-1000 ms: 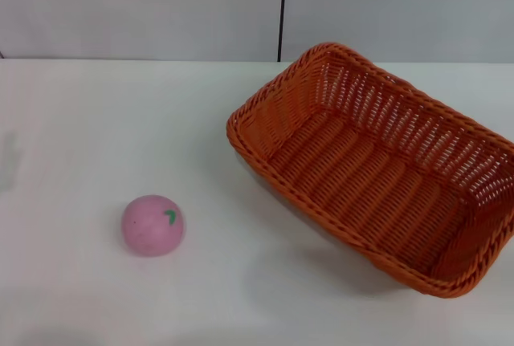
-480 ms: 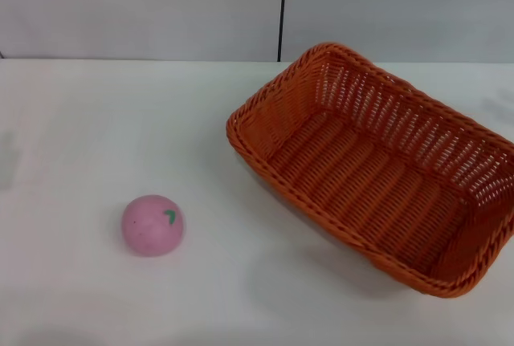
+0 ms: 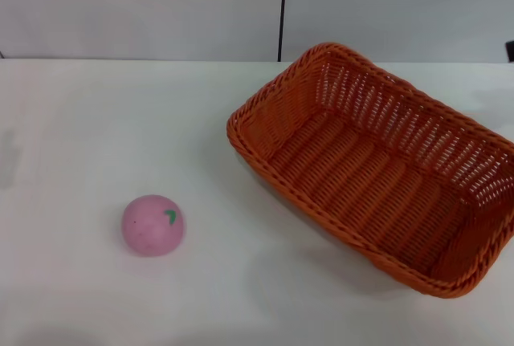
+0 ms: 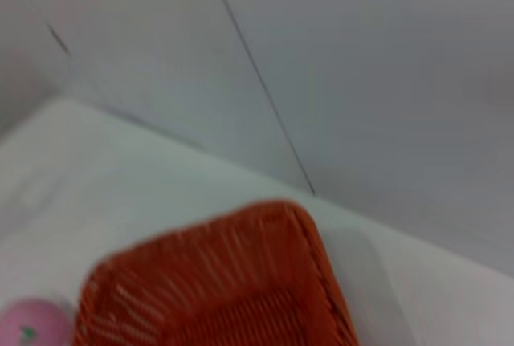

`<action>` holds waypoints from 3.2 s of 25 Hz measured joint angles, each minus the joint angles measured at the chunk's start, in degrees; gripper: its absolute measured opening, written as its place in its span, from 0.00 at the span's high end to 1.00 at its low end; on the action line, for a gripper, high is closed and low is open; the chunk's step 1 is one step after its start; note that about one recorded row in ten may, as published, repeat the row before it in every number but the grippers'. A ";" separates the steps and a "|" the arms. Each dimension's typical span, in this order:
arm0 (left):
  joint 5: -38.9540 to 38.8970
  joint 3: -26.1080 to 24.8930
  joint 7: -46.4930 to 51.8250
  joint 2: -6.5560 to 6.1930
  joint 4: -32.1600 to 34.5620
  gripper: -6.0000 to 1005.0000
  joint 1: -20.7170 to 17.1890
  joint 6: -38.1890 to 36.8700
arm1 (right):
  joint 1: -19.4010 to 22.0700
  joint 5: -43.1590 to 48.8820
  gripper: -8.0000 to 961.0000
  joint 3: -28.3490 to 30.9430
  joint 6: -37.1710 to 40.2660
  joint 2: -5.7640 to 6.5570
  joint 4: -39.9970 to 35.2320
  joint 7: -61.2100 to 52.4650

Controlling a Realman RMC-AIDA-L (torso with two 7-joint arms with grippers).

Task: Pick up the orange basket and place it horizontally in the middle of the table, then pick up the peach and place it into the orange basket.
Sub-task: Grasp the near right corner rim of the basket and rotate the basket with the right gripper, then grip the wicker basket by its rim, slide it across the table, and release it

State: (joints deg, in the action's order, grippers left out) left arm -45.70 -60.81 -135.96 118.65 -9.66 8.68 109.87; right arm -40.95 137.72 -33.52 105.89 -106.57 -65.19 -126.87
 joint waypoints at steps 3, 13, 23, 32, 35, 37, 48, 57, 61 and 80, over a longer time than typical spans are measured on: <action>-0.01 0.00 0.00 0.00 0.00 0.19 0.15 -0.45 | -0.79 2.76 0.24 -3.81 -1.93 -1.01 0.07 -0.44; 0.00 -0.07 0.00 0.01 -0.34 0.19 0.37 -1.38 | -2.17 7.53 0.20 -11.73 -7.36 -3.30 5.38 -0.56; -0.01 -0.01 0.24 0.09 -0.45 0.19 0.46 -1.71 | -3.97 10.36 0.21 -16.78 -14.05 -3.91 14.90 -0.21; 0.00 -0.08 1.25 0.09 -0.10 0.20 0.19 -1.72 | -3.50 10.09 0.46 -17.10 -14.54 -4.59 15.45 1.67; 0.00 -0.10 1.27 0.10 -0.09 0.20 -0.02 -1.71 | -3.39 10.27 0.57 -17.11 -14.18 -4.93 15.41 1.67; 0.00 -0.10 1.27 0.09 -0.09 0.20 -0.13 -1.71 | -3.22 10.32 0.64 -17.11 -13.93 -4.96 15.36 1.67; 0.00 -0.19 1.31 0.09 0.01 0.20 -0.76 -1.67 | -0.91 4.39 0.83 -14.46 -6.60 -5.08 5.58 1.95; 0.00 -0.46 1.86 0.07 0.00 0.20 -1.13 -1.68 | 2.15 -7.52 0.83 -13.03 0.45 -3.97 -5.64 5.88; 0.00 -0.53 2.09 0.00 0.00 0.20 -1.15 -1.68 | 1.13 -8.00 0.83 -12.51 3.08 -3.84 -5.97 12.10; -0.01 -0.26 2.11 0.09 -0.14 0.20 -0.93 -1.89 | -7.56 -6.21 0.83 -22.16 -0.97 -5.67 10.93 25.52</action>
State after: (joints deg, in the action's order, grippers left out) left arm -45.70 -61.07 -133.85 118.74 -9.80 7.76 107.98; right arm -48.51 131.51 -55.68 104.92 -112.24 -54.27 -101.35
